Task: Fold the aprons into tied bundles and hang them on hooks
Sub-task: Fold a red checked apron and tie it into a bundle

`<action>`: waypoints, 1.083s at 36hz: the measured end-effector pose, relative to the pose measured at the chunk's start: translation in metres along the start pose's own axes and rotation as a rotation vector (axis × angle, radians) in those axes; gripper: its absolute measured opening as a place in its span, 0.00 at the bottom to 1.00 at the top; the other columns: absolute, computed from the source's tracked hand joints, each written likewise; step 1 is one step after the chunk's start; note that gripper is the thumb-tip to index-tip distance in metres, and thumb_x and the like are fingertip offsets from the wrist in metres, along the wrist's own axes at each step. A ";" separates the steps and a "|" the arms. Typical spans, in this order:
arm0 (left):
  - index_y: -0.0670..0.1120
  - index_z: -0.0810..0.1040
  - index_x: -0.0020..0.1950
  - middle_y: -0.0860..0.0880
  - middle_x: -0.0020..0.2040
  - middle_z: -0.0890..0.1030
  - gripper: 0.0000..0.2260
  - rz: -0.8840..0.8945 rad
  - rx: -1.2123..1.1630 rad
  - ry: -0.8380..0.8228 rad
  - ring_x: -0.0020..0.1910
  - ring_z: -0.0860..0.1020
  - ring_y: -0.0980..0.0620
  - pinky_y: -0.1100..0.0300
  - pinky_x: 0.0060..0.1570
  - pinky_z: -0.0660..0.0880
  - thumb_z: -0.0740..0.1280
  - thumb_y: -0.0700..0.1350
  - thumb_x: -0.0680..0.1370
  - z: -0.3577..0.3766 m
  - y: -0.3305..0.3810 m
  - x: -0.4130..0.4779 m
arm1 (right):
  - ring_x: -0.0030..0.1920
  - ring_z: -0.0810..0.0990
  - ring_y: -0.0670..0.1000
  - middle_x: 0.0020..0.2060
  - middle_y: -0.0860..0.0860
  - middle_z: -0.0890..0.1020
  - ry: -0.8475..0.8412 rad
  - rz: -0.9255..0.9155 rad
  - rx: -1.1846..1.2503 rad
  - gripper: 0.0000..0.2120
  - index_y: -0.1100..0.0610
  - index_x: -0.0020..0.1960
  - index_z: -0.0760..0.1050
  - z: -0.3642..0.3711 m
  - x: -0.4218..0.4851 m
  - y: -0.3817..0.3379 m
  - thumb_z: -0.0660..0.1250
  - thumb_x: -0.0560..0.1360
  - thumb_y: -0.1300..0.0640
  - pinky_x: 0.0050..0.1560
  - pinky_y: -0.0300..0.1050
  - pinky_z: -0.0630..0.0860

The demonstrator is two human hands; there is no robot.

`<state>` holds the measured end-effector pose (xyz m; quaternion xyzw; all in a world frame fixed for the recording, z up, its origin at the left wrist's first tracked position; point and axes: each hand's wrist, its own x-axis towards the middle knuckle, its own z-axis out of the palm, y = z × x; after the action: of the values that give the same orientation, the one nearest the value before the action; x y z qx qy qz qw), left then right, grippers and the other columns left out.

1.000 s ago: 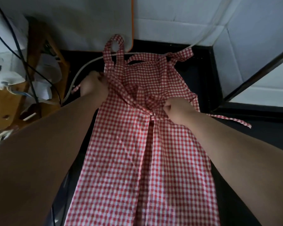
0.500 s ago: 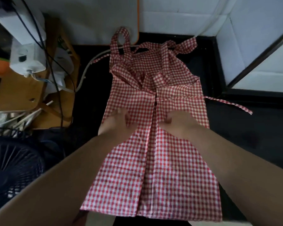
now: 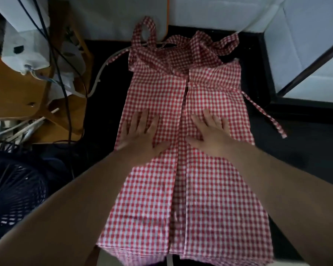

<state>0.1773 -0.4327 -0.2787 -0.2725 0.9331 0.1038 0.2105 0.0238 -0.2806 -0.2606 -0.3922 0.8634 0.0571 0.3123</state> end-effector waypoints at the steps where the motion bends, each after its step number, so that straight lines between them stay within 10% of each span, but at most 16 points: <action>1: 0.55 0.31 0.76 0.47 0.76 0.30 0.40 -0.012 -0.003 0.000 0.75 0.31 0.44 0.44 0.72 0.32 0.45 0.73 0.74 -0.005 -0.001 0.009 | 0.76 0.36 0.56 0.76 0.53 0.34 0.050 0.006 -0.010 0.39 0.44 0.76 0.35 -0.006 0.009 0.002 0.50 0.75 0.30 0.74 0.55 0.33; 5: 0.52 0.39 0.78 0.43 0.78 0.36 0.39 -0.161 0.023 0.096 0.76 0.36 0.42 0.41 0.72 0.36 0.45 0.72 0.75 -0.024 0.006 0.024 | 0.74 0.55 0.60 0.75 0.57 0.54 0.368 0.114 -0.080 0.36 0.49 0.76 0.51 -0.023 0.022 -0.008 0.55 0.75 0.33 0.73 0.56 0.50; 8: 0.48 0.56 0.75 0.41 0.74 0.54 0.30 -0.221 -0.010 0.253 0.71 0.58 0.40 0.44 0.67 0.61 0.55 0.63 0.79 -0.030 0.028 0.008 | 0.51 0.74 0.53 0.55 0.53 0.76 0.436 0.078 -0.010 0.20 0.54 0.61 0.69 -0.022 0.012 -0.020 0.58 0.78 0.41 0.53 0.49 0.70; 12: 0.46 0.66 0.65 0.44 0.64 0.70 0.19 -0.198 -0.303 0.163 0.57 0.74 0.43 0.50 0.45 0.74 0.56 0.56 0.81 -0.016 0.036 -0.023 | 0.41 0.77 0.50 0.40 0.49 0.77 0.305 0.091 0.353 0.14 0.56 0.49 0.72 0.000 -0.014 -0.023 0.60 0.78 0.45 0.41 0.45 0.75; 22: 0.48 0.66 0.65 0.47 0.67 0.60 0.33 -0.130 -0.238 0.078 0.67 0.60 0.46 0.50 0.66 0.62 0.65 0.69 0.69 0.018 0.041 -0.092 | 0.42 0.77 0.49 0.41 0.49 0.78 0.272 0.144 0.358 0.11 0.55 0.48 0.75 0.050 -0.088 -0.047 0.65 0.76 0.48 0.41 0.43 0.72; 31: 0.49 0.73 0.52 0.53 0.39 0.74 0.08 -0.126 -0.519 0.023 0.36 0.73 0.54 0.61 0.30 0.68 0.59 0.52 0.80 0.019 0.044 -0.109 | 0.34 0.73 0.49 0.29 0.47 0.71 0.234 0.192 0.326 0.19 0.52 0.33 0.64 0.071 -0.101 -0.061 0.66 0.73 0.43 0.30 0.39 0.64; 39: 0.49 0.73 0.40 0.52 0.32 0.80 0.09 0.043 -0.956 -0.042 0.31 0.78 0.55 0.58 0.36 0.78 0.64 0.48 0.79 0.004 0.059 -0.102 | 0.40 0.75 0.51 0.44 0.53 0.81 0.138 0.115 0.293 0.12 0.58 0.51 0.77 0.063 -0.102 -0.052 0.57 0.79 0.53 0.41 0.42 0.69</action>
<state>0.2236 -0.3348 -0.2318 -0.3172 0.7817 0.5313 0.0783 0.1428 -0.2293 -0.2435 -0.2955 0.9028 -0.0786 0.3025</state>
